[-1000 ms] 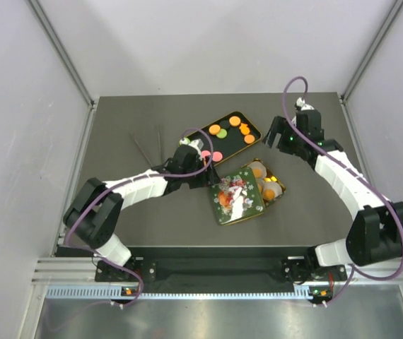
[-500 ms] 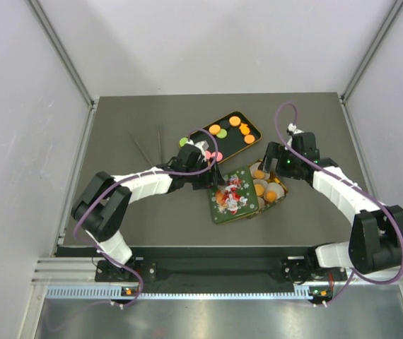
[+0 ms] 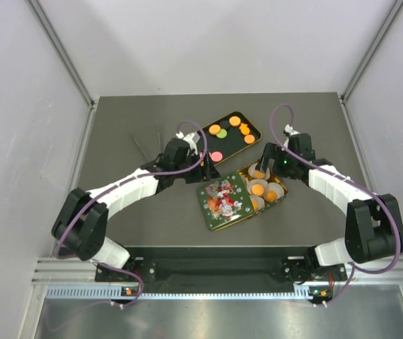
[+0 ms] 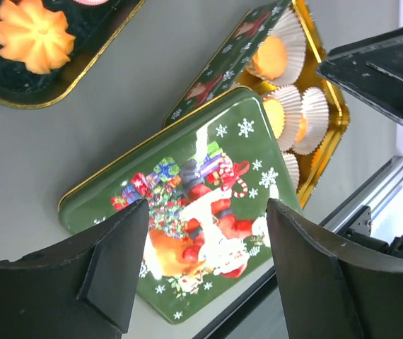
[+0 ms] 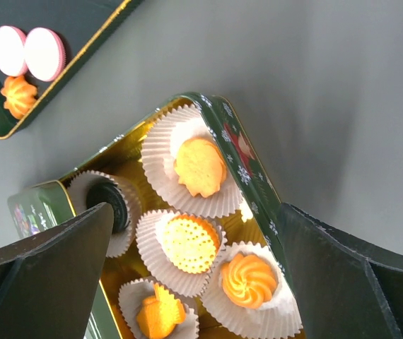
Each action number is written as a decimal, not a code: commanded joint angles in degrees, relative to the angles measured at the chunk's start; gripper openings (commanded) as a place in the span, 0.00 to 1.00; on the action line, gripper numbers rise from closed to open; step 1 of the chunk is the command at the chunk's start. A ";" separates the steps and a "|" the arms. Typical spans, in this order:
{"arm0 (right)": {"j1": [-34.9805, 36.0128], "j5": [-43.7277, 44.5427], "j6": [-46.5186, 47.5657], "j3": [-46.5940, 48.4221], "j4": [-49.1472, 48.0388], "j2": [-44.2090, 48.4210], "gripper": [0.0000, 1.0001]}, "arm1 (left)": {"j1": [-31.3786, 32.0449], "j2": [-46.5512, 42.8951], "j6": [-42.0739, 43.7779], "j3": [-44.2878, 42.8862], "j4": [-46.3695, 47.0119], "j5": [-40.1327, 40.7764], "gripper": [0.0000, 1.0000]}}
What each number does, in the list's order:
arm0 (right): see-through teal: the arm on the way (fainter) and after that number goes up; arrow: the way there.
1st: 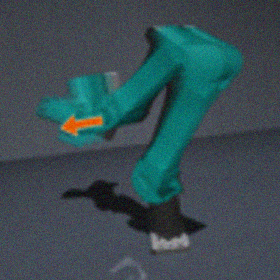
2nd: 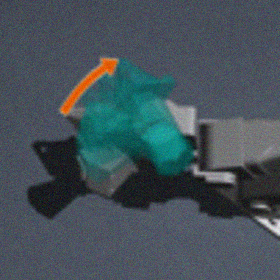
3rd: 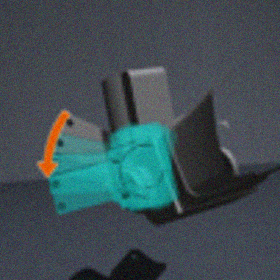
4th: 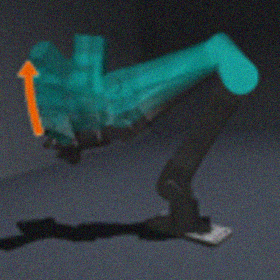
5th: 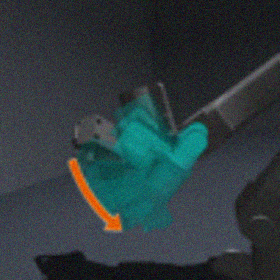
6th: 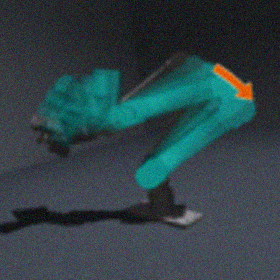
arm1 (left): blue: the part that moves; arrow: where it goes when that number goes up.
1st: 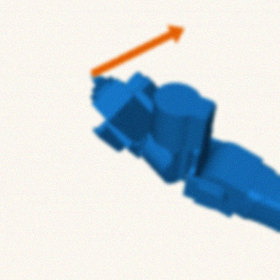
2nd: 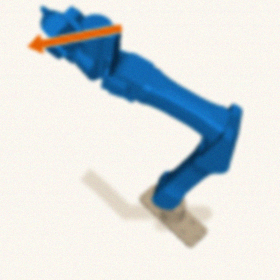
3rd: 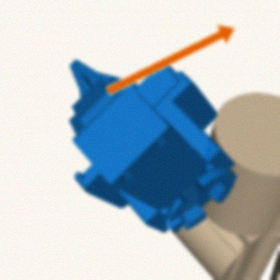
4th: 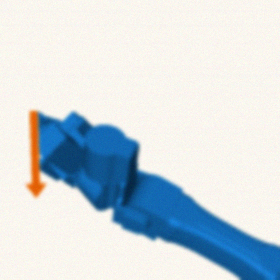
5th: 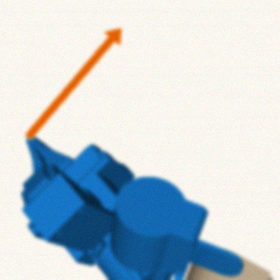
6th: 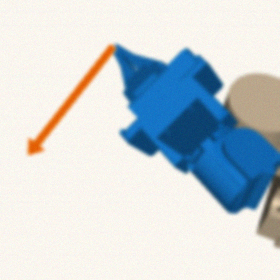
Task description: Pack the cookies
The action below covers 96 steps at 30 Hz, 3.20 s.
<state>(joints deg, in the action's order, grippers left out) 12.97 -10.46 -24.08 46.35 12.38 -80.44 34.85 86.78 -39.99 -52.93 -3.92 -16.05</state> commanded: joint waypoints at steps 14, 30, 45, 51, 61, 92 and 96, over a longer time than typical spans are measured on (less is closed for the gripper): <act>0.30 -4.22 -1.76 -1.08 -7.90 -2.00 1.00 | -0.40 -8.65 -5.45 18.56 6.29 -4.77 0.74; 6.10 -5.10 -6.33 -6.61 -9.30 4.68 1.00 | 2.41 2.68 -8.27 14.53 14.73 -6.27 0.73; 8.65 -0.81 -9.14 -9.78 -8.78 9.95 1.00 | 2.68 9.89 -2.56 3.01 6.48 -7.24 0.72; 6.54 2.46 -12.31 -11.89 -9.04 14.00 1.00 | 2.77 10.60 -1.94 2.39 5.33 -6.97 0.72; 2.41 3.95 -14.42 -13.21 -7.99 16.80 1.00 | 2.77 10.25 -1.23 0.63 4.10 -6.71 0.71; 2.85 -1.85 -0.98 -13.21 -10.71 13.39 1.00 | 3.73 10.86 -1.15 -2.36 0.76 -5.92 0.71; 2.85 -0.19 -0.01 -12.86 -9.40 12.16 1.00 | 4.00 11.04 -0.97 -3.06 -0.03 -5.57 0.71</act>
<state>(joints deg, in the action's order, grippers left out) 15.38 -13.43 -26.74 31.29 1.98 -67.40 38.39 97.58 -41.82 -53.71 -4.14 -22.00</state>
